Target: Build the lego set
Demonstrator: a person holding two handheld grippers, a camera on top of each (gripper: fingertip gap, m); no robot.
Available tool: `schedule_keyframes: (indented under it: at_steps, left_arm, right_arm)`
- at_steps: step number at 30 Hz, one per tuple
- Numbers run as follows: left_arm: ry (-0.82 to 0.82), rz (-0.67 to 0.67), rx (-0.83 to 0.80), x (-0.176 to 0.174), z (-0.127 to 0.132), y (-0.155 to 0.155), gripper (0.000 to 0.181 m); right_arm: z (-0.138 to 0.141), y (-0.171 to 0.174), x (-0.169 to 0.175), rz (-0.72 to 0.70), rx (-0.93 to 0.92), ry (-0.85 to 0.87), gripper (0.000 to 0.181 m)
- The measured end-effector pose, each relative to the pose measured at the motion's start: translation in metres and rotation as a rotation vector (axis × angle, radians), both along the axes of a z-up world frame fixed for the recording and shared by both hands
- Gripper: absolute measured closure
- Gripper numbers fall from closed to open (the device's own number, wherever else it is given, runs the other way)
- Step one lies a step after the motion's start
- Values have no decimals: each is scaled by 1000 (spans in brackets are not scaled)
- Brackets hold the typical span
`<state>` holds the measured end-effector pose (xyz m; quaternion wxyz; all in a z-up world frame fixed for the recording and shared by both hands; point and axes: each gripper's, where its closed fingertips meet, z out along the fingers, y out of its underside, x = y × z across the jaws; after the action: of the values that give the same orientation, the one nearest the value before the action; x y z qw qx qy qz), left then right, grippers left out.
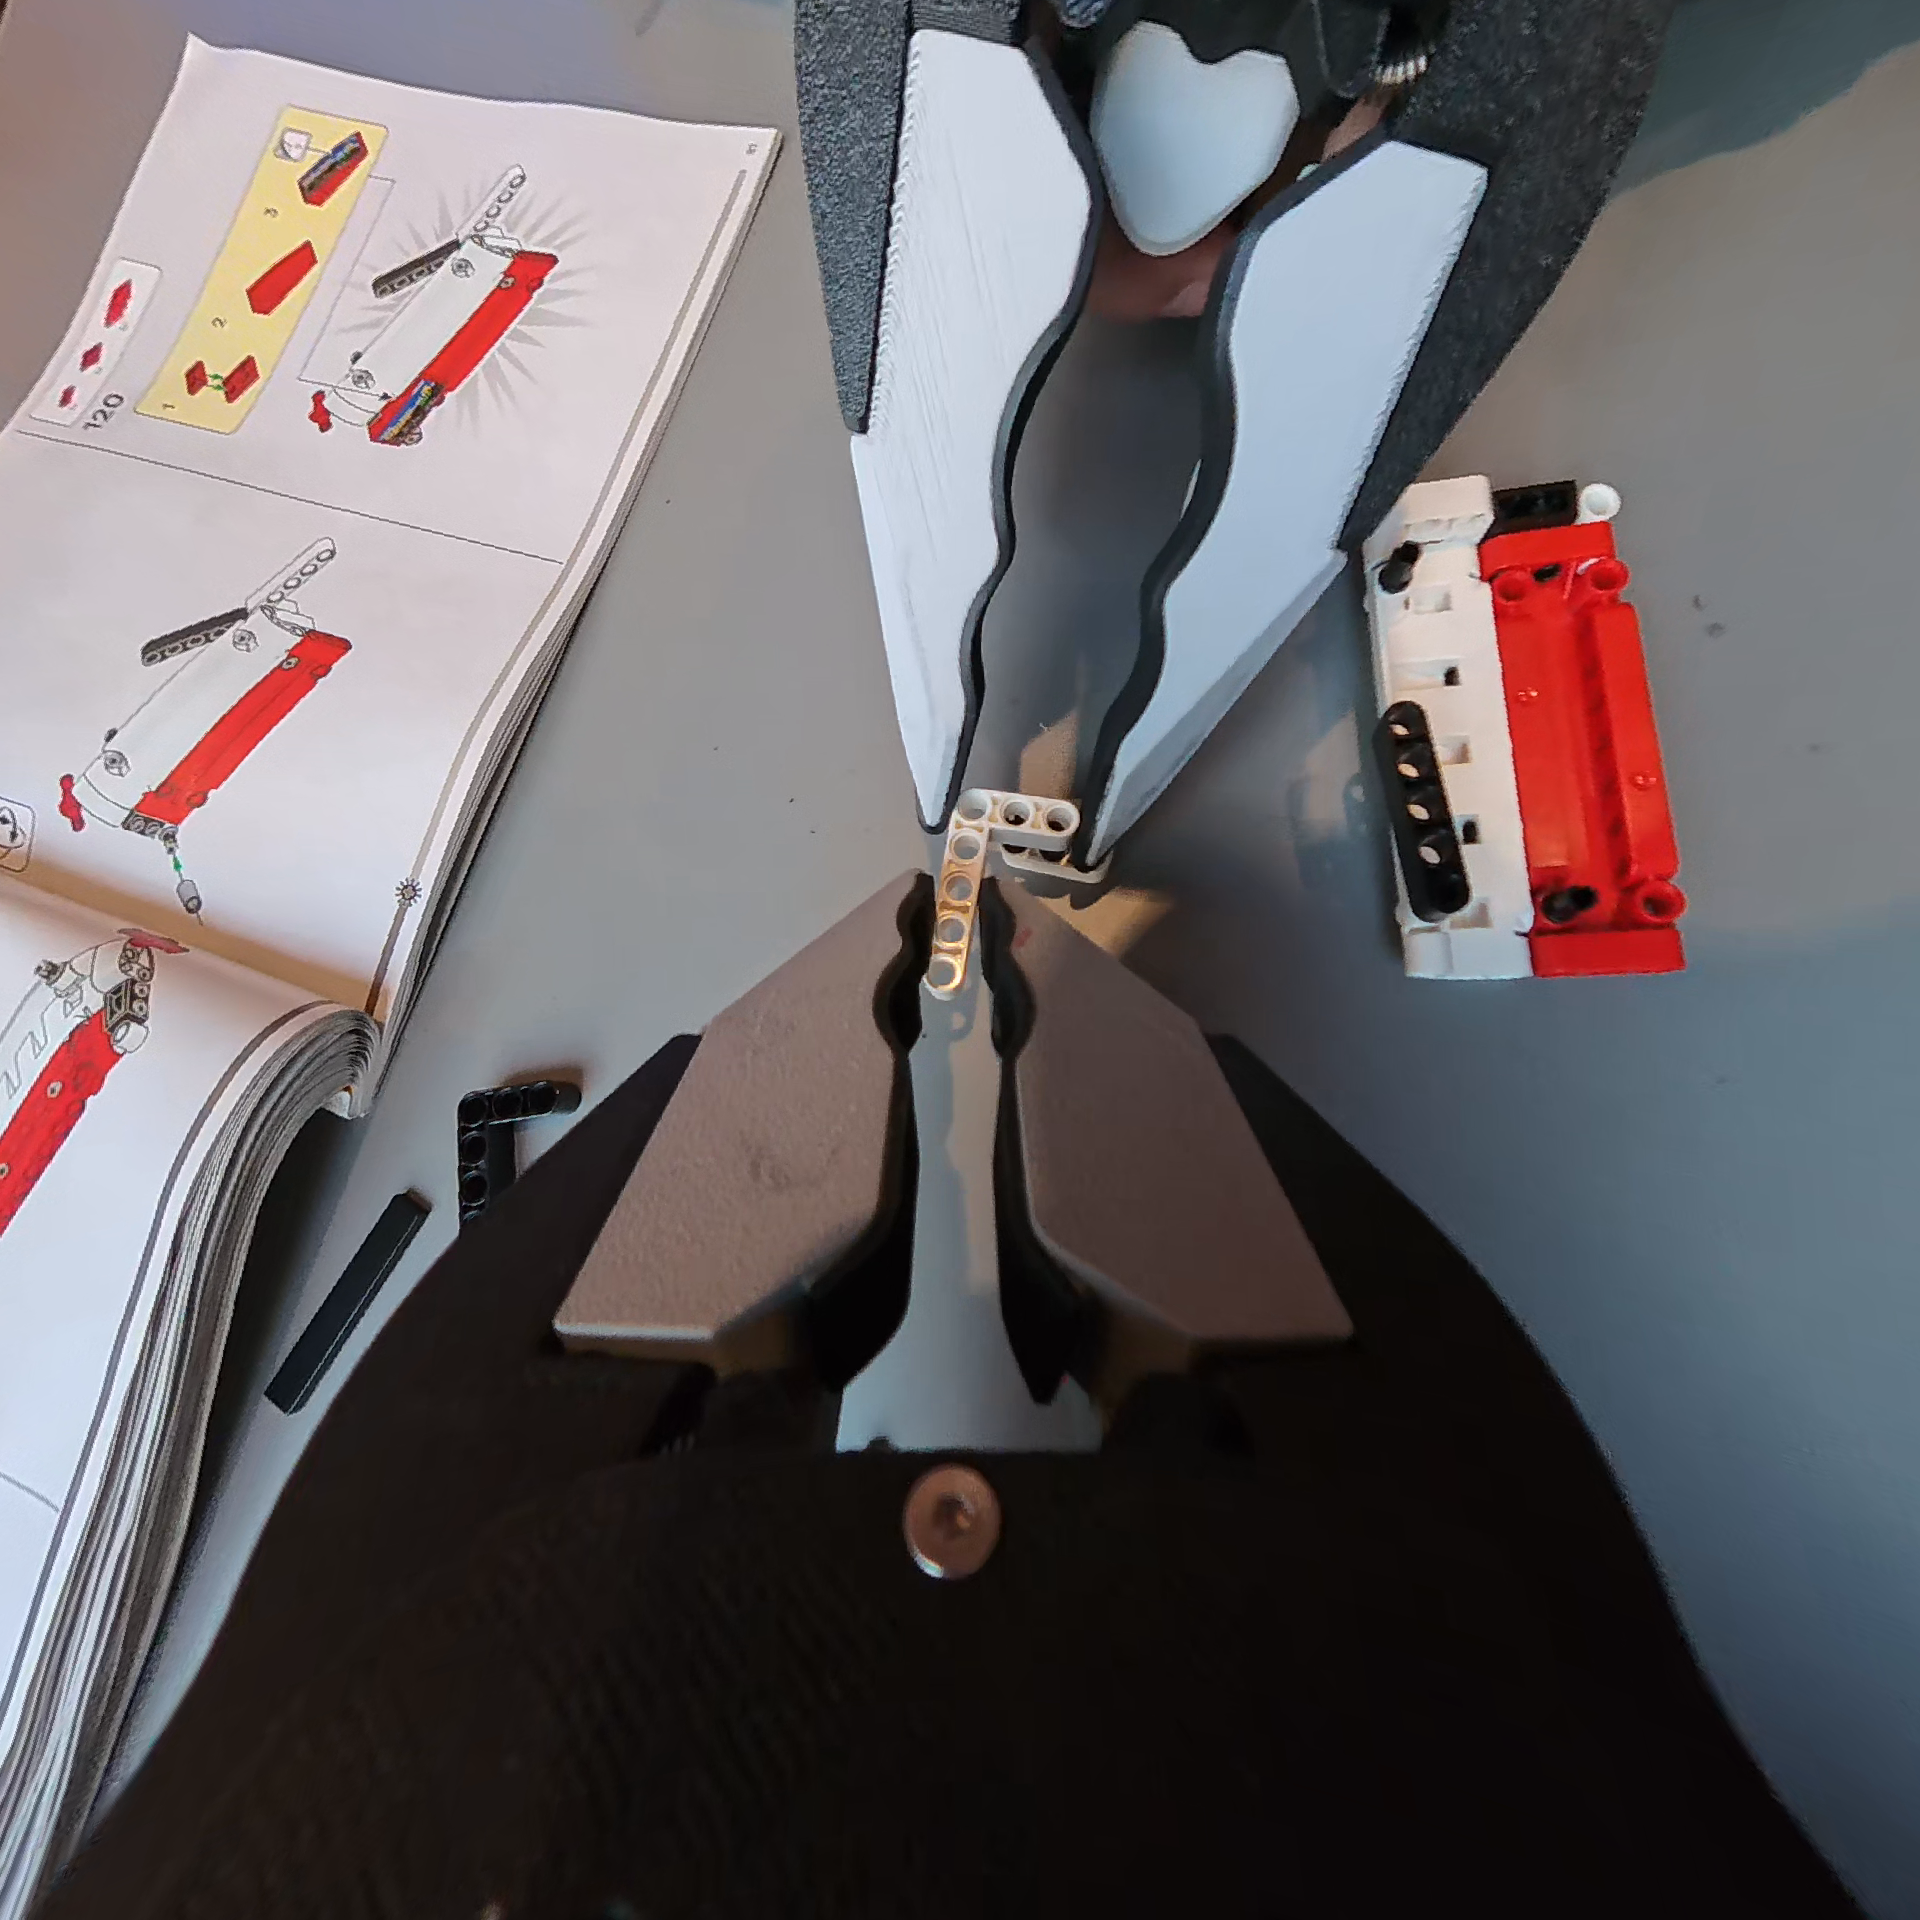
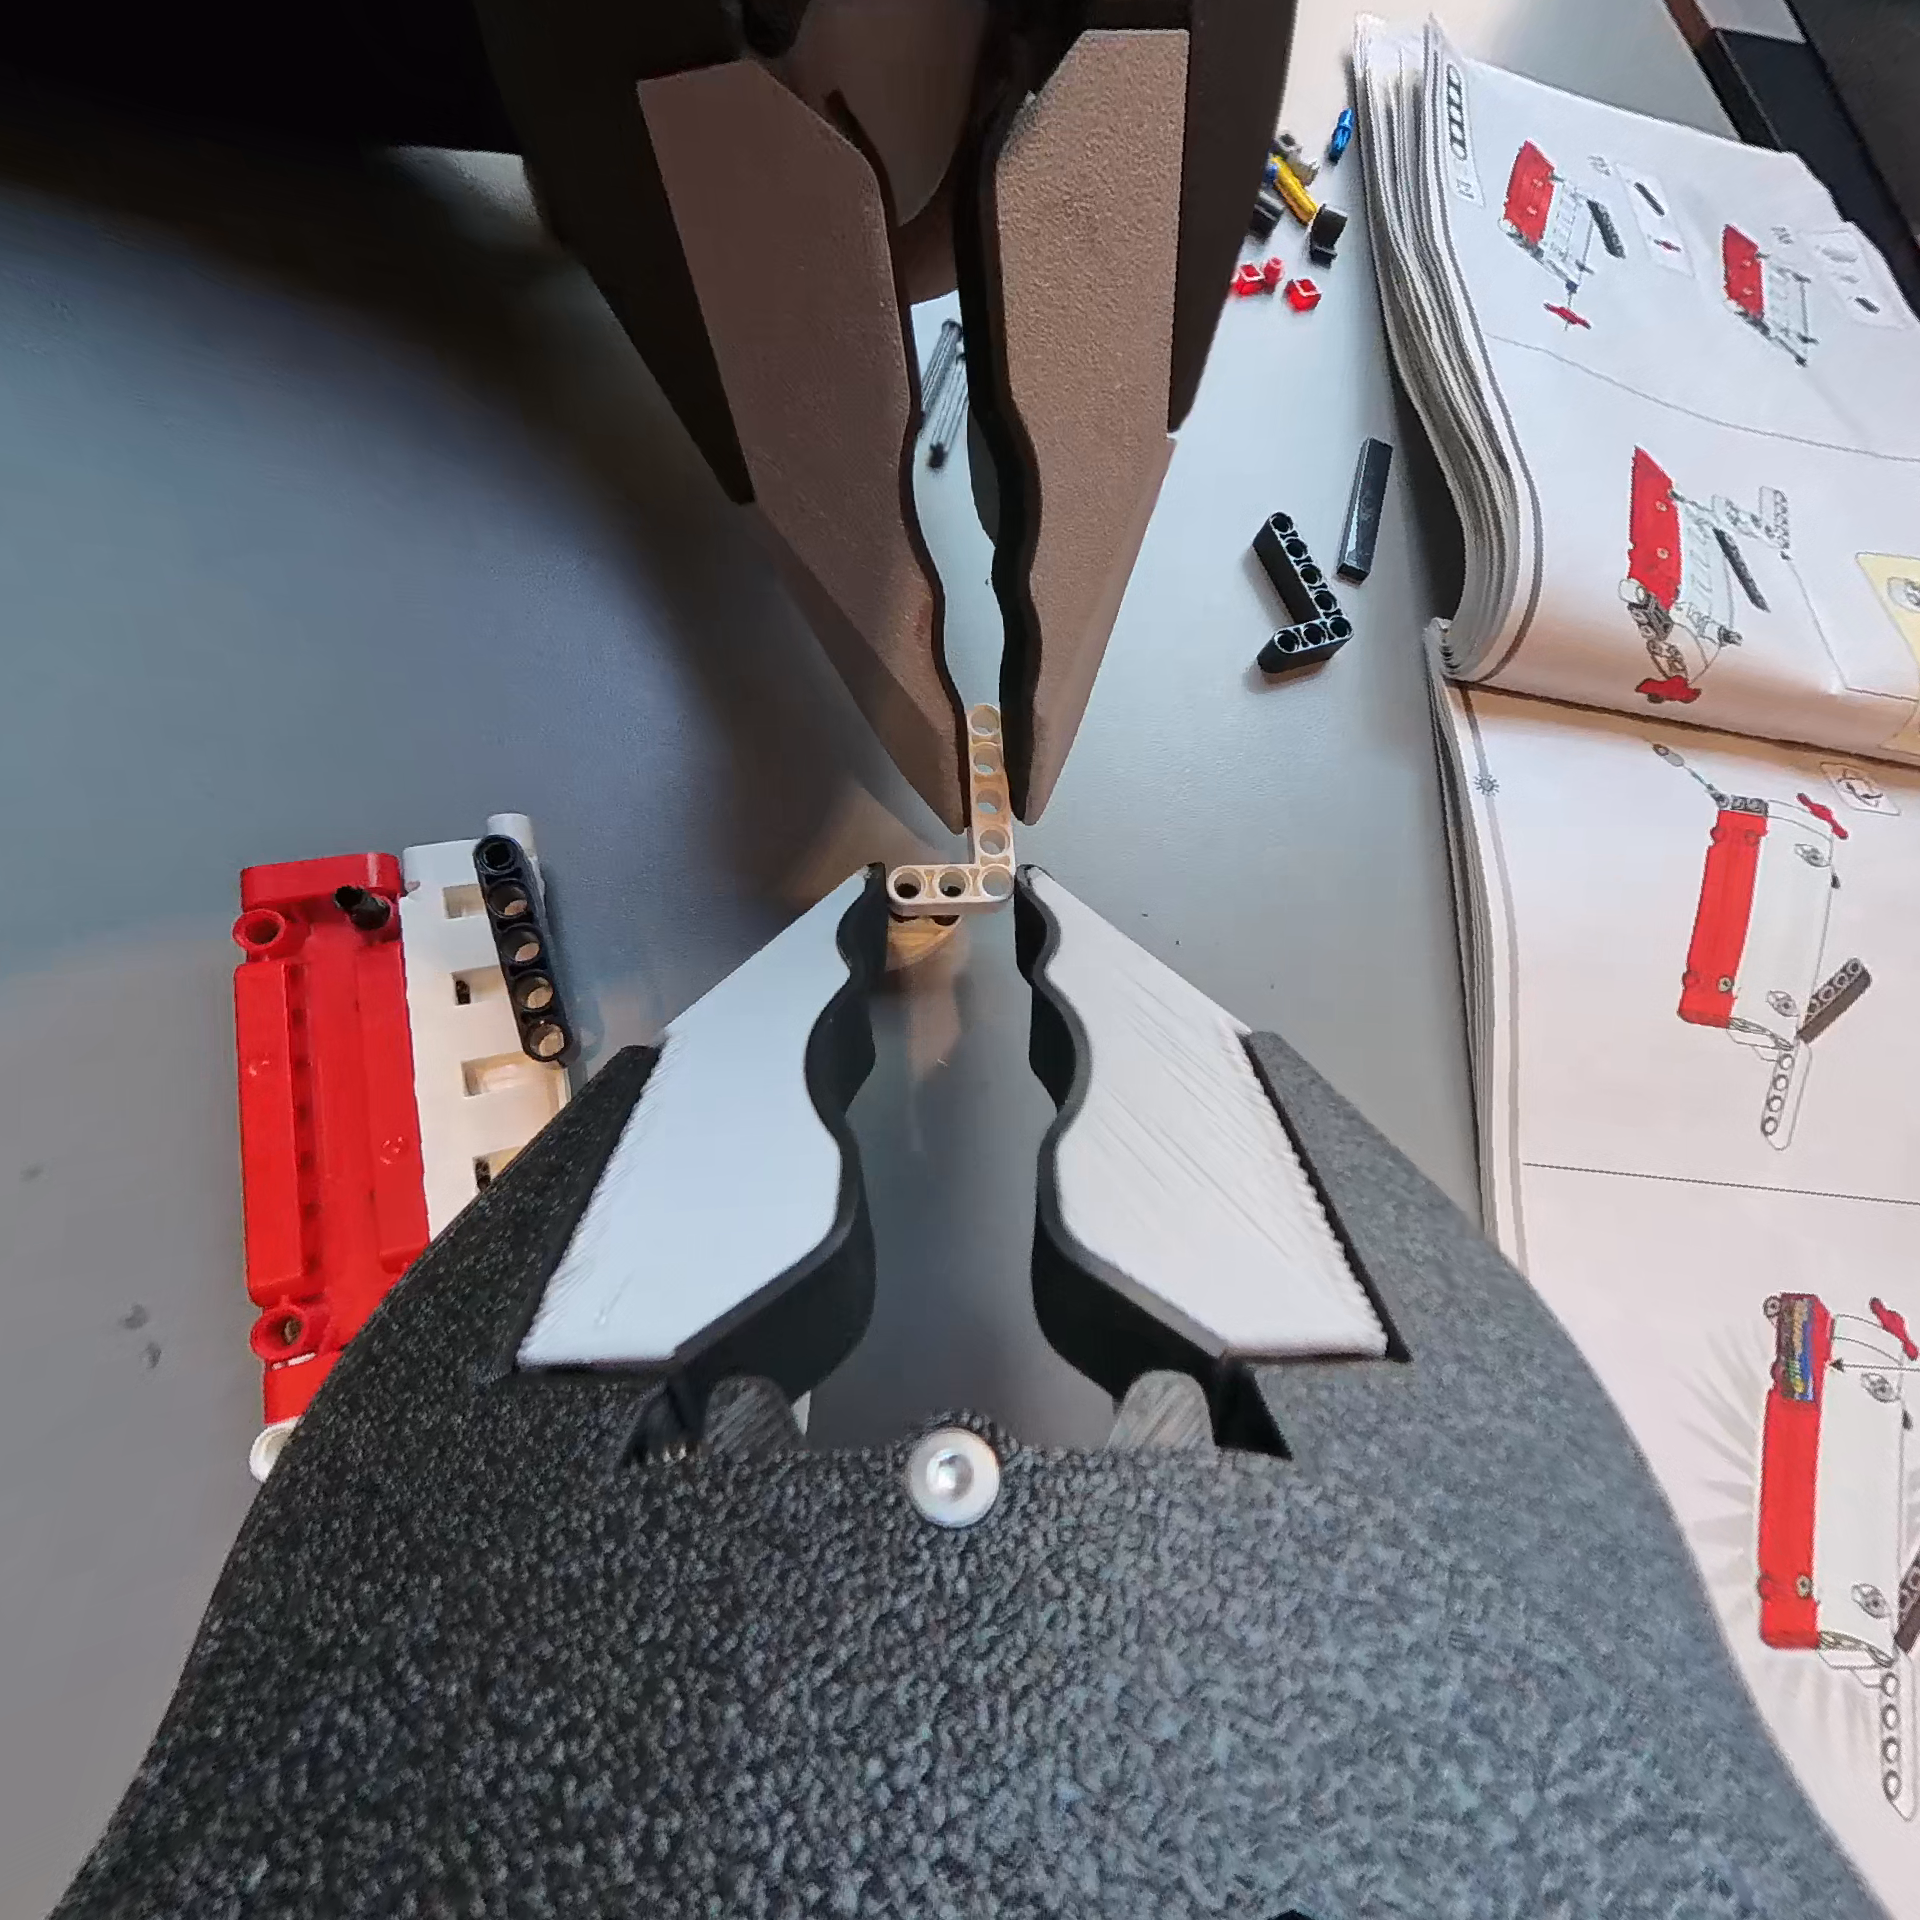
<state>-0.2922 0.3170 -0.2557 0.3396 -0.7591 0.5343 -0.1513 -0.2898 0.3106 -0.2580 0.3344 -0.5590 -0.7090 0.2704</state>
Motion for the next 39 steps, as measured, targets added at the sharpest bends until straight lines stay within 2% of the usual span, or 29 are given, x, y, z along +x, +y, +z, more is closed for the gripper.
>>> schedule_keyframes:
  at_steps: [3, 6, 9, 11, 16, 20, 23, 26, 27, 30, 34, 39]
  left_arm:
    - [19, -11, 23, 2, 0, 0, 176]
    - [42, -1, 39, 0, 0, 2, 176]
    - [41, 1, 39, -1, 0, 2, 177]
    - [39, -4, 42, 1, 1, 2, 177]
    - [21, 5, 43, 1, 5, 4, 177]
    - [-7, -13, 32, 4, 10, 2, 177]
    - [-12, -50, 42, 10, 12, 0, 177]
    - [-5, -29, 62, 8, 16, 6, 177]
    - [-25, -20, 67, 9, 20, 7, 177]
    - [-74, -3, 62, 14, 28, 7, 177]
    - [-93, 42, 34, 21, 25, 9, 174]
    - [-131, 181, -25, 9, 25, 12, 176]
  right_arm:
    - [2, -1, 2, 2, -22, 3, 157]
    - [11, -1, 4, -14, -123, 43, 156]
    - [19, 0, 8, -10, -131, 61, 169]
    - [17, 2, 11, -16, -122, 41, 170]
    - [8, -4, 20, -48, -240, -15, 153]
    - [13, 1, 20, -59, -194, 9, 150]
    - [27, 7, 11, 4, -83, 24, 148]
    - [26, 9, 8, 37, -40, -56, 138]
    - [27, 10, 6, 29, -37, -56, 139]
    - [34, 9, 4, 9, -12, -2, 168]
    - [33, 11, 13, -73, -27, 8, 171]
    - [19, 21, 36, -241, -46, -43, 174]
